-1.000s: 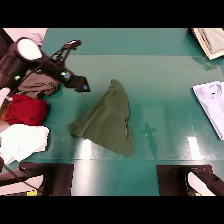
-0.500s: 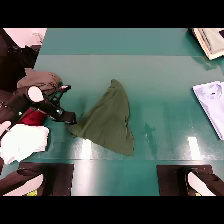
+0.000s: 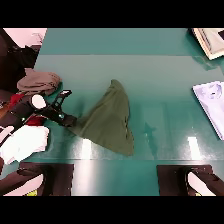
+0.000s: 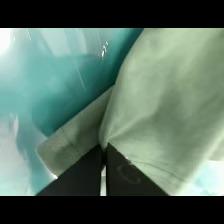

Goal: Fold the shirts.

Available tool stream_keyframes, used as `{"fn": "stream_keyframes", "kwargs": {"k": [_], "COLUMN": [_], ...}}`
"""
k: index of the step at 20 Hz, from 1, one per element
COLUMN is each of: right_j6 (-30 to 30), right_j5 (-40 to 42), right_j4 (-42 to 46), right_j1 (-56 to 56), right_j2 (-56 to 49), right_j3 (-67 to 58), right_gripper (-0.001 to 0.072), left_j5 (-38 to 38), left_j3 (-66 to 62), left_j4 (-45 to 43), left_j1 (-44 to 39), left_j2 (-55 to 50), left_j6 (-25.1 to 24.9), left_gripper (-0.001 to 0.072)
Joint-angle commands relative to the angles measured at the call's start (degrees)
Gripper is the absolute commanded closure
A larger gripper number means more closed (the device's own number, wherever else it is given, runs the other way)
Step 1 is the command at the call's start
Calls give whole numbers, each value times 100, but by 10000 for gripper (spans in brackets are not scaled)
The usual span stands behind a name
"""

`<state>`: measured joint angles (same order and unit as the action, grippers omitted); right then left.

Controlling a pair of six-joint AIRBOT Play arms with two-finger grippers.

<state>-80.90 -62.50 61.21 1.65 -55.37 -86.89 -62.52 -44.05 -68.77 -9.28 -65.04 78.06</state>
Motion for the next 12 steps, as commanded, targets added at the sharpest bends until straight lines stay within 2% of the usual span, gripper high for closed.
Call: {"fn": "stream_keyframes", "kwargs": {"k": [1, 2, 3, 4, 5, 8, 12], "right_j6": [-2, -2, -2, -2, -2, 2, 7], "right_j5": [-564, -879, -1058, -1073, -1049, -695, 188], "right_j4": [-293, -479, -638, -667, -671, -922, -1220], "right_j1": [2, 15, 87, 197, 354, 935, 1617], "right_j2": [-328, -553, -828, -1113, -1388, -2406, -3724], "right_j3": [9, 37, 138, 310, 511, 1084, 1043], "right_gripper": [694, 690, 580, 289, 120, 107, 113], "left_j5": [-199, -249, -289, -313, -330, -531, -894], "left_j3": [-715, -1110, -1488, -1882, -2201, -2835, -2920], "left_j4": [-94, -190, -291, -354, -350, -348, -350], "left_j1": [4, 4, 4, 4, 4, 4, 4], "left_j2": [232, 382, 514, 608, 680, 785, 778], "left_j6": [59, 59, 59, 59, 59, 59, 59], "left_gripper": [683, 683, 683, 683, 683, 683, 682]}}
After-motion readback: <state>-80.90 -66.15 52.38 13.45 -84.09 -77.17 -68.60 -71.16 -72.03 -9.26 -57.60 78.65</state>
